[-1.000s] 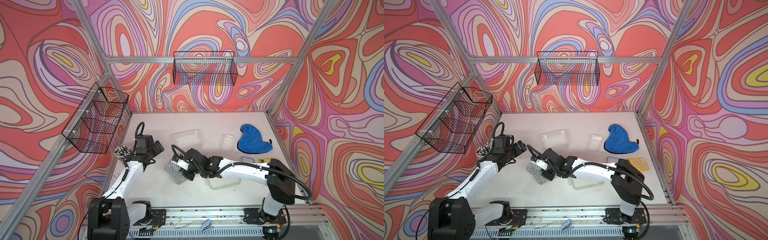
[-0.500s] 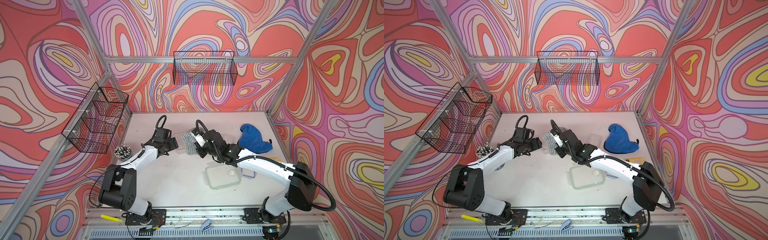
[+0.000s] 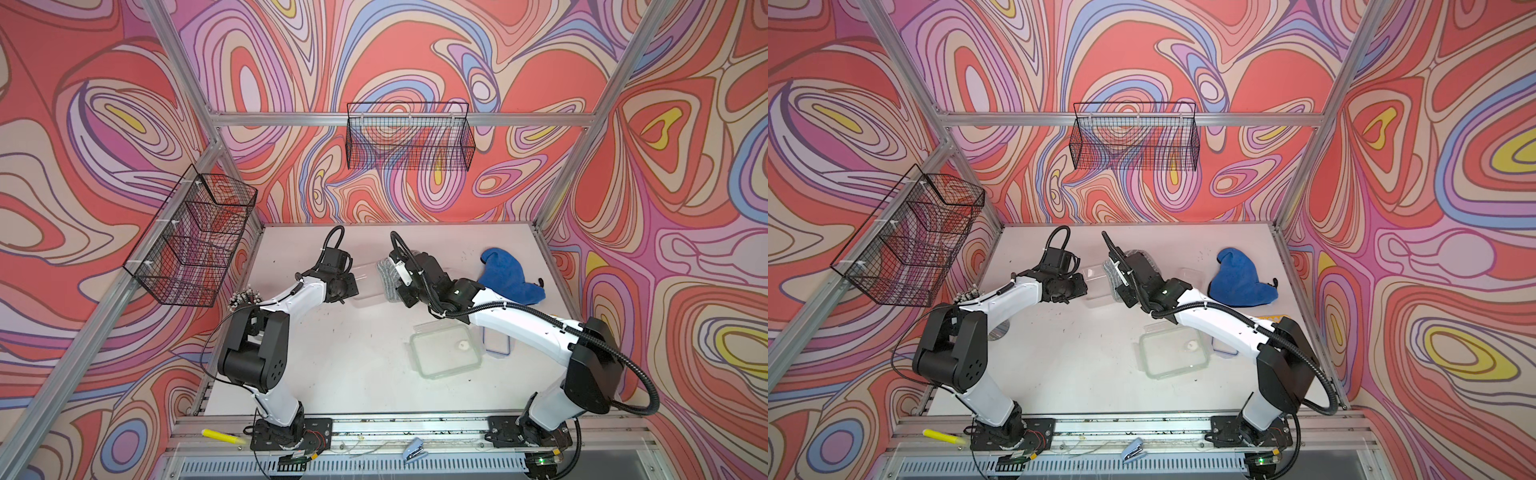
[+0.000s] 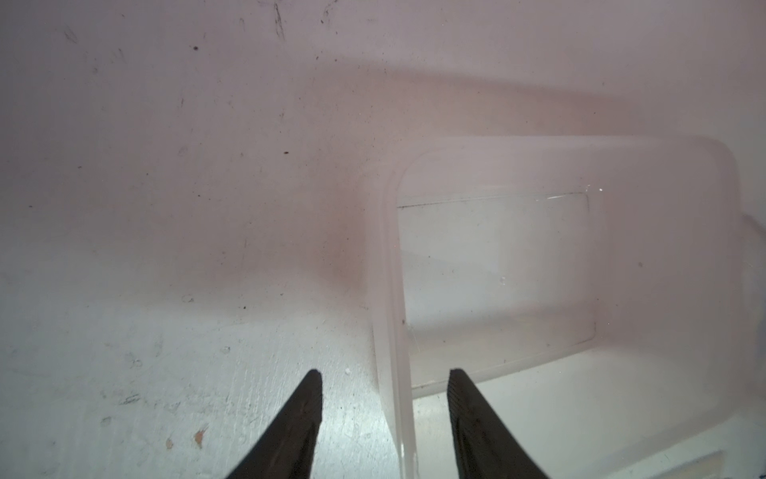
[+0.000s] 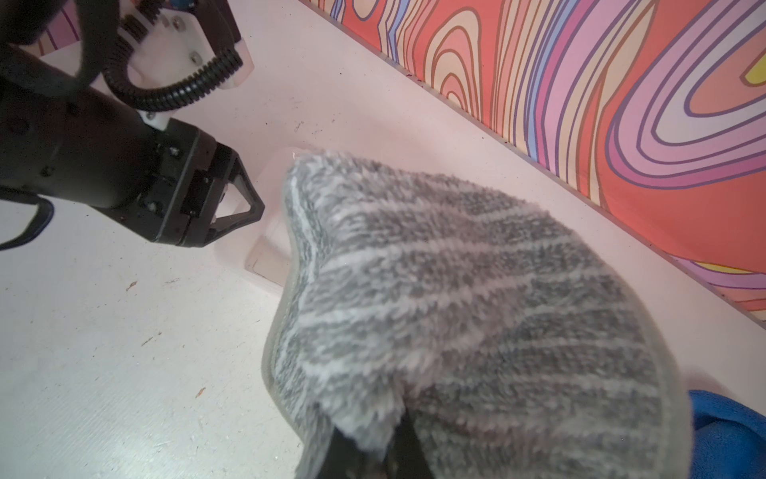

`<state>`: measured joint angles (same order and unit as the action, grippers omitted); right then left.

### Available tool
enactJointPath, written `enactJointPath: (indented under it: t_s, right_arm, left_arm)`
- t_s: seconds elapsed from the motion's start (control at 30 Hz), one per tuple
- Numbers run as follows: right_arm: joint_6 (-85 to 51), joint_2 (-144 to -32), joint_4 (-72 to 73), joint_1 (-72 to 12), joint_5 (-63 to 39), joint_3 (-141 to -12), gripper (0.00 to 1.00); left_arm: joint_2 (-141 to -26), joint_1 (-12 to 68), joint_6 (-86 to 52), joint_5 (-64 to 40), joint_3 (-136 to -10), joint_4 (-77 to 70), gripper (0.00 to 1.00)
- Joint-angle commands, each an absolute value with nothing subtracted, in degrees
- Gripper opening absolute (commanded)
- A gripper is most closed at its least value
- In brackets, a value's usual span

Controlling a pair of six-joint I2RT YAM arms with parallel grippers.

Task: Wipe the insides of the lunch boxes
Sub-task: Pick up the lunch box from the center of the board.

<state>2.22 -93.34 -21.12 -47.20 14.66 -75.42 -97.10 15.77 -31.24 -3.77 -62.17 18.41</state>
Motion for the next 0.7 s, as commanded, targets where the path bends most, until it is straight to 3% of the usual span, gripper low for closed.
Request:
enactJointPath:
  t_s: [0.0,0.2,0.43,0.67]
  right_arm:
    - [1.77,-95.24,-23.60,-46.84,16.59,-78.10,0.00]
    - [1.46,-96.43,-24.81,-46.83,16.68,-79.87,0.00]
    - [2.47,-101.14,-27.72,-46.83,13.76,-85.98,0.00]
    - [2.59,-111.77,-33.93,-46.83,11.06,-94.82,0.00]
  left_arm:
    - [-98.28,15.99,-29.07,-2.92,-63.76,21.13,0.46]
    - [-99.57,16.08,-28.00,-2.94,-64.65,21.97,0.33]
    - [-99.12,16.22,-26.35,-2.96,-64.52,22.59,0.12]
    - [-97.15,16.25,-25.75,-3.33,-63.34,22.44,0.03]
